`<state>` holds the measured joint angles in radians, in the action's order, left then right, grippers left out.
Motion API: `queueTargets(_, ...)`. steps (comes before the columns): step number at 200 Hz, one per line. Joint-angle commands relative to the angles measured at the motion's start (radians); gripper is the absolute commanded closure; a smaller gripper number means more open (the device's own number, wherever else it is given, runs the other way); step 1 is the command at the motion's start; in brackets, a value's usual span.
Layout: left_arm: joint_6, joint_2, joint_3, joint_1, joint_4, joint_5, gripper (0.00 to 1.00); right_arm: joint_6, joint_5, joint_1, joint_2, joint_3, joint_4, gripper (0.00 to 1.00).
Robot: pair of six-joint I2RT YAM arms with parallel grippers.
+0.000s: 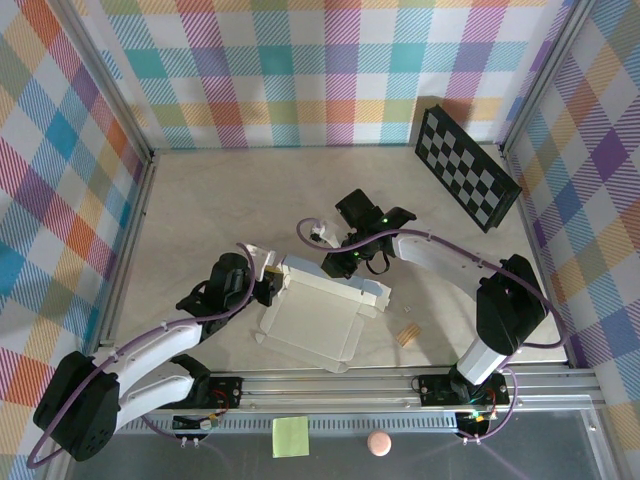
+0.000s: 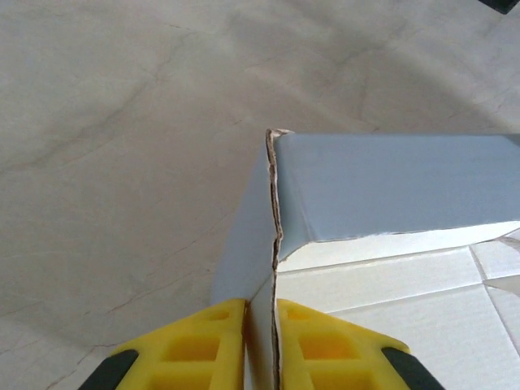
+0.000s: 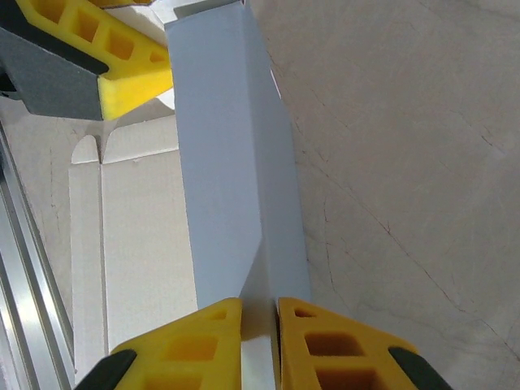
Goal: Fold the paper box
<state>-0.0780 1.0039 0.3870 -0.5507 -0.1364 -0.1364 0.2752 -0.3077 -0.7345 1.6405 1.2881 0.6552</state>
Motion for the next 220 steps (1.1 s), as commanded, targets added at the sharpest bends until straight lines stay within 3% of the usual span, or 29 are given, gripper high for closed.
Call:
queueTargets(1,-0.023,0.005,-0.032,-0.021,-0.067,-0.082,0.83,-0.007,0.000,-0.003,0.033,-0.027,0.013,0.83)
queueTargets(27,-0.020,0.042,-0.044,-0.025,-0.131,-0.109,0.79,-0.008,-0.002,-0.004,0.033,-0.028,0.015,0.84)
queueTargets(88,0.003,0.065,-0.059,-0.025,-0.158,-0.097,0.59,0.005,0.036,-0.012,0.039,-0.032,0.021,0.85)
queueTargets(131,-0.049,0.067,-0.087,-0.025,-0.153,-0.076,0.55,0.030,0.098,-0.040,0.044,-0.033,0.036,0.87)
queueTargets(220,-0.042,-0.273,-0.076,-0.025,0.032,0.027,0.47,0.039,0.167,-0.080,0.048,-0.057,0.044,0.87)
